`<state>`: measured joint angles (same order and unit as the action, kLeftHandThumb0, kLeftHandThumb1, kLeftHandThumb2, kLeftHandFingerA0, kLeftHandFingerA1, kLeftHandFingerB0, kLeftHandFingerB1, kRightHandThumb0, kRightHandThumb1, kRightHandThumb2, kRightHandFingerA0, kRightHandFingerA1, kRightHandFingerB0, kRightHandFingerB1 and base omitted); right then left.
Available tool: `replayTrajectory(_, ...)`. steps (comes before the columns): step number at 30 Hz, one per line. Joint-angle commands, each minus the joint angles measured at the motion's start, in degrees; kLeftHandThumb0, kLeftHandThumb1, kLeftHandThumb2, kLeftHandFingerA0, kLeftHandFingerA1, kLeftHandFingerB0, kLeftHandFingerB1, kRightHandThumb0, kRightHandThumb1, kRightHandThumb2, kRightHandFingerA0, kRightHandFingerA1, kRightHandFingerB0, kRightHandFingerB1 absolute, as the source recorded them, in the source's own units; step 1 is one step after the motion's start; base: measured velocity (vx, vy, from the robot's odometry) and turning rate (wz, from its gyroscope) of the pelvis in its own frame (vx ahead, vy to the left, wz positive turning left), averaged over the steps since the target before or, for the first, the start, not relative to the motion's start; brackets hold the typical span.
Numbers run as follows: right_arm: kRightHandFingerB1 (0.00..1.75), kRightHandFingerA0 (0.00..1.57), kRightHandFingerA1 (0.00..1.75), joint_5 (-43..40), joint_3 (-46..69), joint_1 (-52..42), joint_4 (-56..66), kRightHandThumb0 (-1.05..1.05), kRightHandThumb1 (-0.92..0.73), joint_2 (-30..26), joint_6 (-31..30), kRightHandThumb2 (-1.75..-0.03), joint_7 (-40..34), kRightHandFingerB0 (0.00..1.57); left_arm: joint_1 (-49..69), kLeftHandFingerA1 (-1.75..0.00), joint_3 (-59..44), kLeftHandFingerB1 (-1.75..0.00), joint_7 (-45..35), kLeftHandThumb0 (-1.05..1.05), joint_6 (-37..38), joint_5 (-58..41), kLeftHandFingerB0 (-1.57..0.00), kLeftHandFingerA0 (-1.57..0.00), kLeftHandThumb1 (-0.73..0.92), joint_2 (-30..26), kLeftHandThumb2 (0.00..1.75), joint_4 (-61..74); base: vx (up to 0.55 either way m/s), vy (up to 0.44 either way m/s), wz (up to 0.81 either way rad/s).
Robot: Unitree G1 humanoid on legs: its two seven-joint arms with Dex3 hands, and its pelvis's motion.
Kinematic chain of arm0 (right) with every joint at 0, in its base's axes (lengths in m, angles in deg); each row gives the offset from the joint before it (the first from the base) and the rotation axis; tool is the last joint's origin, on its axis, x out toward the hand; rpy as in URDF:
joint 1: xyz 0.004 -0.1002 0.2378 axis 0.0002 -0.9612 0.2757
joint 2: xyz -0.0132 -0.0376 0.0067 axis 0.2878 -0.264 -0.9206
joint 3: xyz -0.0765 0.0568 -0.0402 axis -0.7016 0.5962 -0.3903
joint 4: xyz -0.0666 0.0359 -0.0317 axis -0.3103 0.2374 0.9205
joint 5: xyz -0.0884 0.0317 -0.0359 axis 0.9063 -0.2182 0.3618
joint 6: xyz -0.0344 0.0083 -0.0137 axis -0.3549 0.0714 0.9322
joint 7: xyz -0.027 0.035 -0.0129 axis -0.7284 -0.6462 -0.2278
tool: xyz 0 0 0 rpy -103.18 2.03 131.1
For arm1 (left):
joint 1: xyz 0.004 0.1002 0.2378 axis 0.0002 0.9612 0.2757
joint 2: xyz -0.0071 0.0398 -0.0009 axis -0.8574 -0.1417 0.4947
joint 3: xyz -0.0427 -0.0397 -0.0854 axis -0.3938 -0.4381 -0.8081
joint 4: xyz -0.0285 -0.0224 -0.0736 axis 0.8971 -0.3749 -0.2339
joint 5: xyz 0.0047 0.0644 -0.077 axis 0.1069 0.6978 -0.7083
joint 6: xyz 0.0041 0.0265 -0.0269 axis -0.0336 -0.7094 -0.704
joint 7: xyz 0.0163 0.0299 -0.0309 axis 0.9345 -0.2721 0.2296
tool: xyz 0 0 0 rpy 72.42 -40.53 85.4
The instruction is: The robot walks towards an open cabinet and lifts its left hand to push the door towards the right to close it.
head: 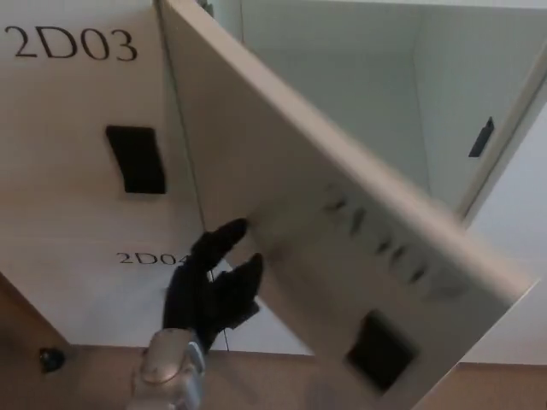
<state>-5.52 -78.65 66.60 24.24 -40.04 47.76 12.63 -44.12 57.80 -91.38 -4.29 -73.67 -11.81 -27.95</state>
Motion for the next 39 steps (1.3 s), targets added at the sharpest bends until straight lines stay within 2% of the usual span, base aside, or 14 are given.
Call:
replayTrajectory(1,0.43,0.57,0.53,1.55,-1.61,-0.75,3.73,-0.24,-0.74,-0.99,-3.14,-0.62,-0.1,0.41,-10.11,-0.38,49.09,-0.38,-13.39,-0.64,-3.98,8.64,-0.56,-0.58,0.61,41.17,0.59,-7.33,-0.06,-0.092,0.0)
replayTrajectory(4,0.43,0.58,0.54,1.96,-1.95,-0.63,3.87,-0.24,-0.75,-1.66,-2.61,-0.62,0.39,0.41,-9.73,-0.38,49.55,-0.37,-12.98,-0.65,-3.33,8.69,-0.54,-0.56,0.62,38.51,0.6,-5.25,0.0,0.0,0.0)
replayTrajectory(5,0.43,0.56,0.55,1.81,-2.14,-0.45,3.55,-0.22,-0.72,-1.51,-2.11,-0.61,0.84,0.41,-10.28,-0.48,48.53,-0.46,-12.69,-0.76,-3.57,8.65,-0.45,-0.47,0.56,37.4,0.9,-4.31,0.0,0.0,0.0)
replayTrajectory(7,0.43,0.56,0.55,1.59,-2.37,-0.29,3.23,-0.22,-0.72,-1.25,-1.58,-0.61,1.29,0.41,-10.94,-0.48,47.94,-0.46,-12.16,-0.76,-4.04,7.97,-0.45,-0.47,0.56,36.03,0.9,-3.1,0.0,0.0,0.0)
replayTrajectory(8,0.42,0.56,0.54,1.51,-2.54,0.02,3.12,-0.22,-0.73,-0.93,-1.6,-0.61,1.32,0.4,-11.64,-0.37,47.66,-0.37,-12.43,-0.66,-5.08,7.28,-0.5,-0.51,0.6,34.92,0.6,-1.59,0.0,0.0,0.0)
replayTrajectory(10,0.42,0.56,0.54,1.48,-2.66,0.23,3.08,-0.22,-0.73,-0.75,-1.71,-0.61,1.29,0.4,-12.16,-0.37,47.75,-0.37,-12.54,-0.66,-5.85,6.62,-0.5,-0.51,0.6,34.12,0.6,-0.48,0.0,0.0,0.0)
replayTrajectory(11,0.42,0.58,0.56,1.4,-2.7,0.44,3.07,-0.23,-0.72,-0.56,-1.94,-0.61,1.11,0.4,-12.3,-0.51,47.81,-0.46,-12.87,-0.71,-5.34,6.07,-0.41,-0.5,0.54,32.95,0.9,0.38,0.0,0.0,0.0)
replayTrajectory(12,0.42,0.58,0.56,1.34,-2.72,0.56,3.07,-0.23,-0.72,-0.46,-2.1,-0.61,0.98,0.4,-12.4,-0.51,47.99,-0.46,-12.99,-0.71,-4.87,5.6,-0.41,-0.5,0.54,32.12,0.9,0.91,0.0,0.0,0.0)
replayTrajectory(13,0.42,0.56,0.54,1.25,-2.62,0.95,2.58,-0.21,-0.73,-0.64,-2.28,-0.61,0.84,0.4,-11.81,-0.39,48.03,-0.38,-13.14,-0.68,-5.18,5.11,-0.55,-0.59,0.63,29.29,0.6,3.29,0.0,0.0,0.0)
replayTrajectory(25,0.43,0.53,0.57,0.32,-2.58,1.59,3.32,-0.22,-0.71,-1.66,-2.04,-0.6,1.32,0.4,-7.29,-0.44,42.3,-0.43,-11.93,-0.83,-3.81,5.7,-0.67,-0.7,0.62,0.19,0.6,14.44,0.0,0.0,0.0)
replayTrajectory(27,0.42,0.64,0.6,1.84,-3.59,0.85,4.51,-0.36,-0.72,-2.93,-1.88,-0.61,1.5,0.47,-4.18,-0.44,40.0,-0.42,-12.13,-0.79,-5.76,5.85,-0.69,-0.73,0.63,-6.74,0.6,19.11,0.0,0.0,-0.03)
replayTrajectory(29,0.42,0.58,0.53,2.46,-3.86,1.86,2.23,-0.24,-0.72,-3.24,-2.03,-0.61,0.76,0.4,0.79,-0.45,35.02,-0.43,-11.62,-0.79,-7.94,5.46,-0.79,-0.84,0.49,-14.86,0.58,23.49,0.0,0.0,0.0)
replayTrajectory(30,0.43,0.61,0.56,2.05,-3.59,2.2,1.73,-0.22,-0.73,-3.08,-2.43,-0.61,0.6,0.41,3.76,-0.61,31.54,-0.54,-10.88,-0.75,-7.73,4.55,-0.75,-0.9,0.33,-18.36,0.82,24.07,0.0,0.0,0.0)
replayTrajectory(39,0.42,0.6,0.55,1.03,-3.12,2.21,1.27,-0.21,-0.75,-3.03,-3.51,-0.61,0.84,0.41,13.21,-0.66,19.6,-0.6,-8.09,-0.81,-5.17,1.72,-0.81,-0.89,0.25,-26.28,0.77,21.65,0.0,0.0,0.0)
